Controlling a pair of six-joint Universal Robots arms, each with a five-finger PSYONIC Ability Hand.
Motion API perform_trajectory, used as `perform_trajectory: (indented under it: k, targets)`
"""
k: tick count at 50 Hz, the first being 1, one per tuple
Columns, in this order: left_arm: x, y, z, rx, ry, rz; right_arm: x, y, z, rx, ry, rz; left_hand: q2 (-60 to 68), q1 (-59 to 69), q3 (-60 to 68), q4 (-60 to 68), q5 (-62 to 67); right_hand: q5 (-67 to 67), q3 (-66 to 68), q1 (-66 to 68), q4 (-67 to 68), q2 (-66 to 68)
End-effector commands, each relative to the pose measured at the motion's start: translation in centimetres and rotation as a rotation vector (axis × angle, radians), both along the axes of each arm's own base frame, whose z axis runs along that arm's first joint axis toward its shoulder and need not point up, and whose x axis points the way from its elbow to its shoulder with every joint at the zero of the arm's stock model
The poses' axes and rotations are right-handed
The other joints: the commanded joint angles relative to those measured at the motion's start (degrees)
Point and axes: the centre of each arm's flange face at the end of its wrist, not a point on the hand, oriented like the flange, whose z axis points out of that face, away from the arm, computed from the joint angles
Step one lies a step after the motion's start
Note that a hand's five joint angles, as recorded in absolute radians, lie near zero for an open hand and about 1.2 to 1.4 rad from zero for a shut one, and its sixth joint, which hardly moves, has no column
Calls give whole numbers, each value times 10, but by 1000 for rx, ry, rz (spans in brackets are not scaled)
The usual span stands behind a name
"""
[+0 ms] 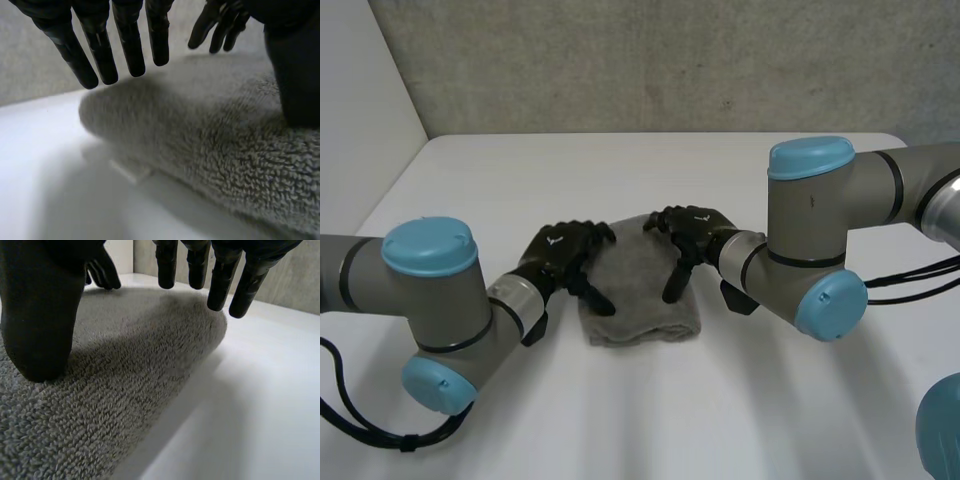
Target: Fold the towel.
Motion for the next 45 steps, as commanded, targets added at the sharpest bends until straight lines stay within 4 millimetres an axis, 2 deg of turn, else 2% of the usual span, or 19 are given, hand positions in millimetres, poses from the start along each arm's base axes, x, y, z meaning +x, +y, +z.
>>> perform_trajectory:
  k: [1,7,11,12,13,16,17,18,19,20,21,22,23,24,25,27,31,37,45]
  targets:
    - [2,1,2,1,-7,12,-2,-1,-11,11,32,6,-38,-30,-21,-31,-13,-35,-39,-36,-44,-39]
    - [0,0,13,-27,9,8,-2,0,-4,-22,43,17,-38,-30,-21,-31,-13,-35,-39,-36,-44,-39]
    - [-4,2,43,-100,47,-1,-3,-1,17,-58,14,11,-50,-42,-33,-43,-25,-35,-39,-36,-44,-39]
    - [-4,2,43,-100,47,-1,-5,0,33,-93,-6,8,-50,-42,-33,-43,-25,-35,-39,-36,-44,-39]
    - [-4,3,55,-129,61,-3,-7,0,50,-134,-22,1,-63,-55,-46,-56,-38,-35,-39,-36,-44,-39]
    - [-4,3,84,-197,101,1,-11,0,66,-175,-37,-15,-75,-67,-58,-68,-50,-35,-39,-36,-44,-39]
    - [-3,3,98,-229,121,3,-16,0,81,-212,-45,-47,-75,-67,-58,-68,-50,-35,-39,-36,-44,-39]
    - [-3,3,99,-230,121,3,-23,-3,100,-263,-60,-91,-75,-67,-58,-68,-50,-35,-39,-36,-44,-39]
    - [-2,5,113,-260,138,5,-24,-3,100,-264,-60,-91,-77,-68,-60,-70,-52,-35,-39,-36,-44,-39]
    - [-2,5,113,-260,138,5,-32,-7,117,-308,-69,-139,-77,-69,-60,-70,-52,-35,-39,-36,-44,-39]
    - [0,8,127,-285,150,15,-45,-11,131,-343,-63,-194,-82,-73,-65,-75,-57,-35,-39,-36,-44,-39]
    - [4,11,140,-301,156,34,-45,-11,131,-343,-63,-194,-104,-95,-87,-96,-79,-35,-39,-36,-44,-39]
    - [4,11,140,-301,156,34,-58,-16,144,-380,-52,-248,-104,-95,-87,-97,-79,-35,-39,-36,-44,-39]
    - [8,15,153,-312,158,60,-69,-17,157,-415,-41,-293,-110,-102,-94,-103,-85,-35,-39,-36,-44,-39]
    - [14,19,165,-323,158,93,-69,-17,157,-415,-41,-293,-125,-117,-109,-118,-101,-35,-39,-36,-44,-39]
    - [20,23,177,-329,156,128,-87,-13,180,-475,-25,-378,-144,-136,-127,-137,-119,-35,-39,-36,-44,-39]
    - [33,34,202,-341,155,198,-99,-6,191,-500,-15,-430,-151,-142,-134,-144,-126,-35,-39,-36,-44,-39]
    - [37,41,210,-308,131,205,-109,2,198,-506,-19,-439,-151,-143,-134,-144,-126,-35,-39,-36,-44,-39]
    - [41,38,210,-255,93,237,-106,6,202,-509,-33,-426,-151,-143,-134,-144,-126,-35,-39,-36,-44,-39]
